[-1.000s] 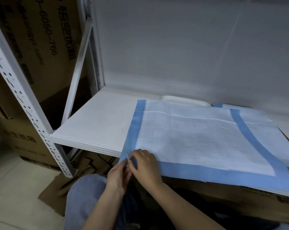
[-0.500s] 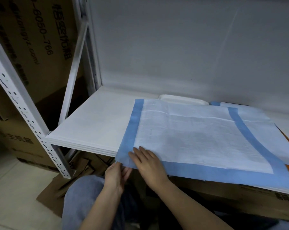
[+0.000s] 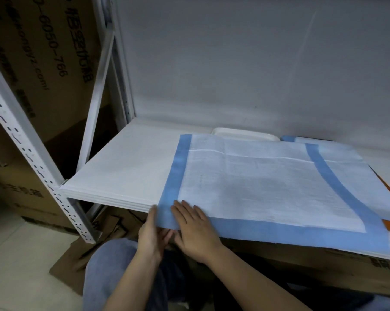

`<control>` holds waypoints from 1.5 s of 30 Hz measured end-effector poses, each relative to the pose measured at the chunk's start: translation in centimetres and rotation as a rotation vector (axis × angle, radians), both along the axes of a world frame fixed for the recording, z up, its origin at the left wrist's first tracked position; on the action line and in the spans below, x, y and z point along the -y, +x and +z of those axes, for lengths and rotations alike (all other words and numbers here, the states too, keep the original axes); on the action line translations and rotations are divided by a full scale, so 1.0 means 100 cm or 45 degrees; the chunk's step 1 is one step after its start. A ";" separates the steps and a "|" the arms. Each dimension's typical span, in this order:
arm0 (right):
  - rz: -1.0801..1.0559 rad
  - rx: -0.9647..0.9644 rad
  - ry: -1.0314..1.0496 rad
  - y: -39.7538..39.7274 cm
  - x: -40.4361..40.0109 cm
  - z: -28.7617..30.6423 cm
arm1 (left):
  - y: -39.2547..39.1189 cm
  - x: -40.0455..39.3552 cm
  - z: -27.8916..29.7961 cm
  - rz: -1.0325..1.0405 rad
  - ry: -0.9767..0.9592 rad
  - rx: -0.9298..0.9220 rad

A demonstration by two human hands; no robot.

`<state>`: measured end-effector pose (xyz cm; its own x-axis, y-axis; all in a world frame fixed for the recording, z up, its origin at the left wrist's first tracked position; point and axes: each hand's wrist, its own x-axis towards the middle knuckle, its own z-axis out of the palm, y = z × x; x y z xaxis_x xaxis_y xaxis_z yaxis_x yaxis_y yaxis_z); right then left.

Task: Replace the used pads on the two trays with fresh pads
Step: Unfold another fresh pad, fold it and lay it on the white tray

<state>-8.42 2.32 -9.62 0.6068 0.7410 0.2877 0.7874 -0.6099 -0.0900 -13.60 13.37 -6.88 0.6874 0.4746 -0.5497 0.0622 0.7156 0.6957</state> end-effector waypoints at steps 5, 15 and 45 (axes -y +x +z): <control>0.049 0.044 -0.106 0.003 0.010 0.000 | 0.003 -0.007 -0.005 -0.063 0.363 -0.227; -0.158 0.135 0.086 0.025 0.057 0.001 | 0.023 -0.024 0.010 -0.037 0.458 -0.222; -0.627 0.260 -0.068 0.048 0.286 0.022 | 0.086 0.221 0.028 -1.493 2.845 0.218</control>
